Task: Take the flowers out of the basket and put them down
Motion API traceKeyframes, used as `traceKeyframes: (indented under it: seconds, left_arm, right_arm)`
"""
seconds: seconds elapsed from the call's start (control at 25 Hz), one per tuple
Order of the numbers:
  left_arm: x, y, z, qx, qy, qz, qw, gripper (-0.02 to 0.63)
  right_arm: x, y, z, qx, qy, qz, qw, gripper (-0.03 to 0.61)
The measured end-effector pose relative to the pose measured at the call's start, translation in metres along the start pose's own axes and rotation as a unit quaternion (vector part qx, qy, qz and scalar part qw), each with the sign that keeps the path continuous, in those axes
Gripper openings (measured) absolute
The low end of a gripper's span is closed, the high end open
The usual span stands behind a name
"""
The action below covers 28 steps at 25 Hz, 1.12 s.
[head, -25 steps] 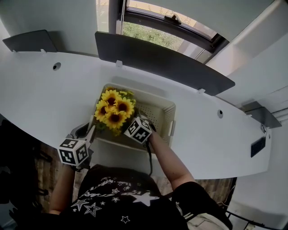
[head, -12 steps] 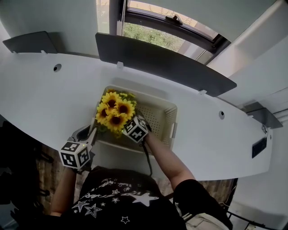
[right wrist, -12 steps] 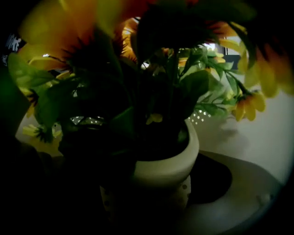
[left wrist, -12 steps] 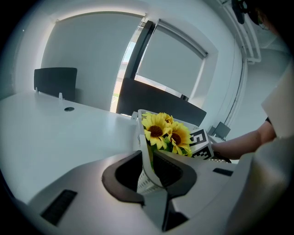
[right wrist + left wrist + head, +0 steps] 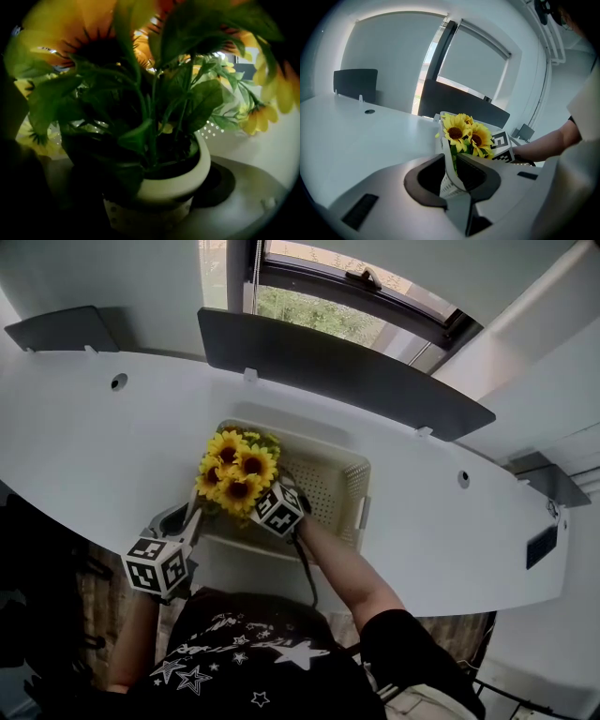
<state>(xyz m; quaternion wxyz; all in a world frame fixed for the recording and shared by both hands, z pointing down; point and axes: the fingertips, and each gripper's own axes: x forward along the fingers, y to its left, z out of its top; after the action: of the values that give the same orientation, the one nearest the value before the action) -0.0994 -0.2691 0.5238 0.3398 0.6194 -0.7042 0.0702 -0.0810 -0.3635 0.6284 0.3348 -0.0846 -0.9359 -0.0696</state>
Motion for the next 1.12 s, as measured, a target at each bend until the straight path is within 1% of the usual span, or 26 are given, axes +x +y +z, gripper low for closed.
traceKeyframes:
  seconds: [0.2,0.44,0.56,0.68,0.84,0.92,1.12]
  left_arm:
    - [0.001,0.0,-0.001,0.0,0.002,0.002,1.0,0.08]
    - [-0.002,0.003,-0.001,0.005,0.001,-0.002,1.0,0.08]
    - [-0.001,0.004,0.0,0.021,-0.003,-0.005,0.9998,0.081]
    - [-0.001,0.004,0.001,0.038,0.0,-0.004,0.9993,0.081]
    - [0.0,0.003,0.003,0.051,0.003,-0.002,0.9987,0.083]
    - [-0.001,0.004,0.005,0.055,-0.006,0.01,0.9984,0.087]
    - [-0.012,0.013,0.02,0.053,-0.054,0.047,0.996,0.098]
  right_arm:
    - [-0.004,0.0,0.003,0.008,0.004,0.002,1.0,0.526]
    - [-0.022,-0.002,0.017,0.012,-0.008,0.007,1.0,0.527]
    - [-0.033,-0.003,0.023,0.021,-0.015,0.01,1.0,0.526]
    - [-0.046,-0.003,0.028,0.042,-0.021,0.014,0.999,0.526]
    - [-0.062,-0.004,0.036,0.051,-0.034,0.012,0.998,0.528]
    - [-0.07,-0.005,0.041,0.055,-0.045,0.011,0.997,0.528]
    - [-0.085,-0.008,0.054,0.054,-0.07,0.012,0.996,0.528]
